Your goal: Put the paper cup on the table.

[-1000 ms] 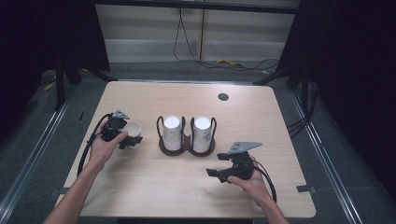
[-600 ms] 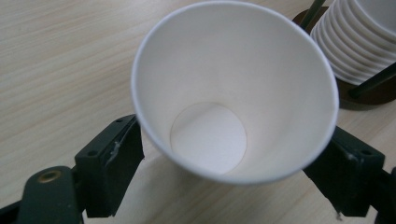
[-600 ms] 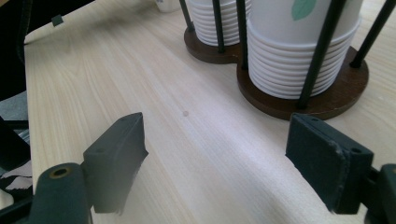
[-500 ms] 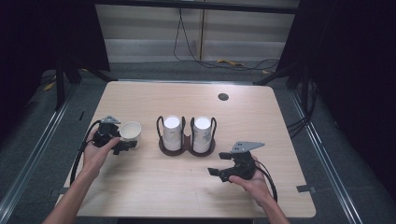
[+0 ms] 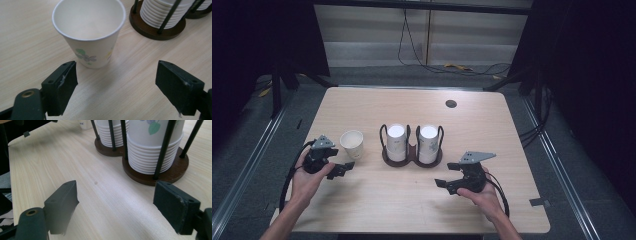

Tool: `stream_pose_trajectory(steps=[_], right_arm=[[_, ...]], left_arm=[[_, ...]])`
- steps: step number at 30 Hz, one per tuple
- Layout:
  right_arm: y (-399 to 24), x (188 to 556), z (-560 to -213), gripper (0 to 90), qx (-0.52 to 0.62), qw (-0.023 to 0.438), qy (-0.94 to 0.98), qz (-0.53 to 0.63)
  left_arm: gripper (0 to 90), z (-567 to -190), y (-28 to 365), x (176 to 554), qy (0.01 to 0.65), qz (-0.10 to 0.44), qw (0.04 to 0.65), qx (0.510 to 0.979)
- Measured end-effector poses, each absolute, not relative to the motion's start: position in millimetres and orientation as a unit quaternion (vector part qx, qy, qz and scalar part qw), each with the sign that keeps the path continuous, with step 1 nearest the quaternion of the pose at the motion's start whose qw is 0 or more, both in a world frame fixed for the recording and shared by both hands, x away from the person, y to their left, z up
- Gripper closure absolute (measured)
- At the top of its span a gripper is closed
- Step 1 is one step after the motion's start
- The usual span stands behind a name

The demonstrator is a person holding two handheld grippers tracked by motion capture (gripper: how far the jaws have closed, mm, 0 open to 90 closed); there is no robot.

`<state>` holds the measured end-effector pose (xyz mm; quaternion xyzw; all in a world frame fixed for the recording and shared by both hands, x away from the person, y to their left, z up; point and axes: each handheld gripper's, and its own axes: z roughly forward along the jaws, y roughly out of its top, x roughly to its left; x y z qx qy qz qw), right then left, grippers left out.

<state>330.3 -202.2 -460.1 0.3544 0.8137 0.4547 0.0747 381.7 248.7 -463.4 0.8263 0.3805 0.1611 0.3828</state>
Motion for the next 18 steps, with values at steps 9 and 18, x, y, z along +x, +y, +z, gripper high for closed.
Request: stream_pose_trajectory(steps=[9, 18], right_arm=[[-205.1, 326.5, -459.6, 19.7, 0.368, 0.088, 0.804, 0.459], [-203.2, 324.6, -461.5, 19.4, 0.369, 0.085, 0.805, 0.456]], left_arm=[[17.4, -469.3, 229.8, 354.2, 0.378, 0.134, 0.419, 0.815], [19.0, -475.4, 203.0, 332.9, 0.33, 0.125, 0.45, 0.82]])
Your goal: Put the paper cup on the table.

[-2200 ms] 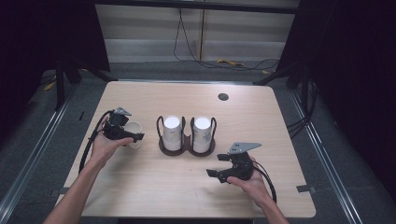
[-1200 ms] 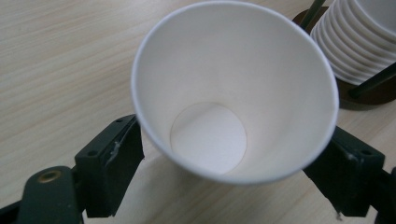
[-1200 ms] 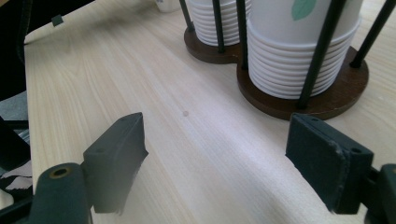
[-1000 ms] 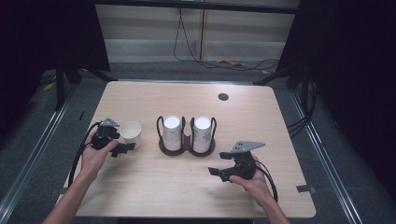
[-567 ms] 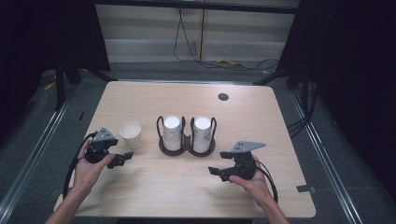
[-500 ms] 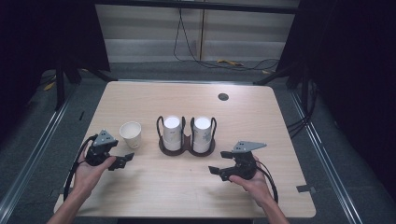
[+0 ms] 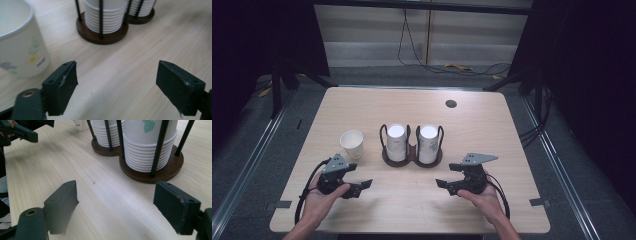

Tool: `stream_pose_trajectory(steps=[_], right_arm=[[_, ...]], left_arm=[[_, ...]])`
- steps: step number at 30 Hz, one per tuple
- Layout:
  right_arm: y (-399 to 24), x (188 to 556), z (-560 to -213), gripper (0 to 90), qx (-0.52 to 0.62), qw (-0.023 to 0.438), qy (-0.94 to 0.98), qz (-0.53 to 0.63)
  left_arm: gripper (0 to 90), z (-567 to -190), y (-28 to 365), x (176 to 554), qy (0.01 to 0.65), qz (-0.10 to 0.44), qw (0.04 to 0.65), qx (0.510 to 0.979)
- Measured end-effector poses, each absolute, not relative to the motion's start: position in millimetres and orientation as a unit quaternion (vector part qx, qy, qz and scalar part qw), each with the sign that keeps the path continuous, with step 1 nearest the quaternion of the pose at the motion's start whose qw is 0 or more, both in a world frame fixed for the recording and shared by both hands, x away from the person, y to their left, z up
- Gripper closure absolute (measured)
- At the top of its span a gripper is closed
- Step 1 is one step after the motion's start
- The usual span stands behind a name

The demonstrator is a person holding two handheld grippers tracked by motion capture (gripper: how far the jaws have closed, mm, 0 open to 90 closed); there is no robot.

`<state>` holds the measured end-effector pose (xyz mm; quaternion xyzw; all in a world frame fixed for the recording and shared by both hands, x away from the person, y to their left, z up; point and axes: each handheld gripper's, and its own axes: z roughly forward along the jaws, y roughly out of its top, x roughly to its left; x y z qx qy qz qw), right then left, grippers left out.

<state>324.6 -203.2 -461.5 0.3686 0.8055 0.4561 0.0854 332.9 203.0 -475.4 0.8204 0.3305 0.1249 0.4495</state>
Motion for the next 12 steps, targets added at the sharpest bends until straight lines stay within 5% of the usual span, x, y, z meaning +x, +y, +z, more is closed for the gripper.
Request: stream_pose_trajectory(steps=[12], right_arm=[[-199.2, 317.5, -465.9, 19.3, 0.392, 0.096, 0.798, 0.447]], left_arm=[[21.4, -493.6, 188.6, 323.8, 0.306, 0.102, 0.472, 0.821]])
